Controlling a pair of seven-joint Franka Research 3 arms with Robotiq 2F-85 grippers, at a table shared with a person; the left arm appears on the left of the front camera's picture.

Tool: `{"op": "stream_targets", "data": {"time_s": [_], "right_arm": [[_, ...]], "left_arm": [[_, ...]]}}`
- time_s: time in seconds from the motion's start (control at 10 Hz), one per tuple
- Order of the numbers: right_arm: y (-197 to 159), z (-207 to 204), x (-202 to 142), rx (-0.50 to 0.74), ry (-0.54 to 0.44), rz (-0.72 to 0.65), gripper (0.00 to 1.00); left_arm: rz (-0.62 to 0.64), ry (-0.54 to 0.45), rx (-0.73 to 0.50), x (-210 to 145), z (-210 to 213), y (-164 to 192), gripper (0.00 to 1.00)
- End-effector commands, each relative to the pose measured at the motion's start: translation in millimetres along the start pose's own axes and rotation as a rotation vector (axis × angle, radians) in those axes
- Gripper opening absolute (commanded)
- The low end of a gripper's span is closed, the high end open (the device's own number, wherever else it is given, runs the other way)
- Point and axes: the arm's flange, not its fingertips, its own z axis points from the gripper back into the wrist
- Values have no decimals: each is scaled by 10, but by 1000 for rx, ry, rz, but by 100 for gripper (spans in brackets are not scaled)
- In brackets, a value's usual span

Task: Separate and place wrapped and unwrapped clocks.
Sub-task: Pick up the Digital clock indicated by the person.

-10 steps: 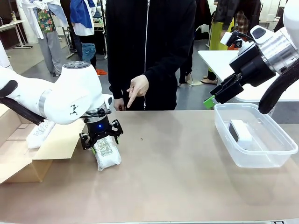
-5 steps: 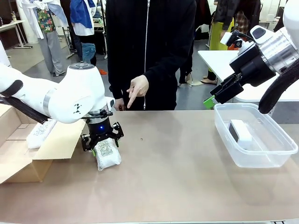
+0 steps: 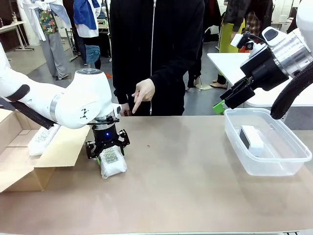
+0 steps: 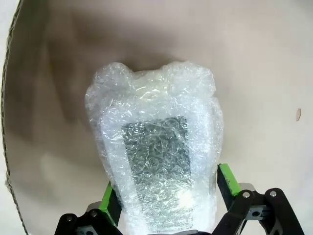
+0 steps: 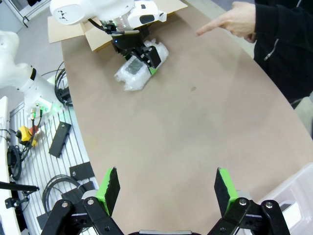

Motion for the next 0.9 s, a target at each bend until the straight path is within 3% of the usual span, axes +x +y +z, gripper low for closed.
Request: {"op": "stream_targets", "data": {"time_s": [0.0, 0.1, 0.2, 0.3, 0.4, 0.5, 0.6, 0.8], "right_arm": [[-6, -1, -10, 1, 15, 0, 100], [-6, -1, -10, 1, 15, 0, 100], [-6, -1, -10, 1, 15, 0, 100], [-6, -1, -10, 1, 15, 0, 100], [-6, -1, -10, 1, 15, 0, 100], [-6, -1, -10, 1, 15, 0, 100], [-6, -1, -10, 1, 15, 0, 100], [-6, -1, -10, 1, 15, 0, 100]], "left_arm": [[27, -39, 0, 54, -58, -92, 100], [36, -47, 4, 57, -67, -93, 80], [40, -44, 9, 57, -69, -95, 80], [38, -41, 11, 62, -66, -89, 60], [38, -40, 13, 66, -64, -84, 76], [34, -34, 8, 67, -51, -72, 41], [37, -49, -14, 22, 34, -44, 56], [1, -126, -98, -170, 510, 68, 56]]}}
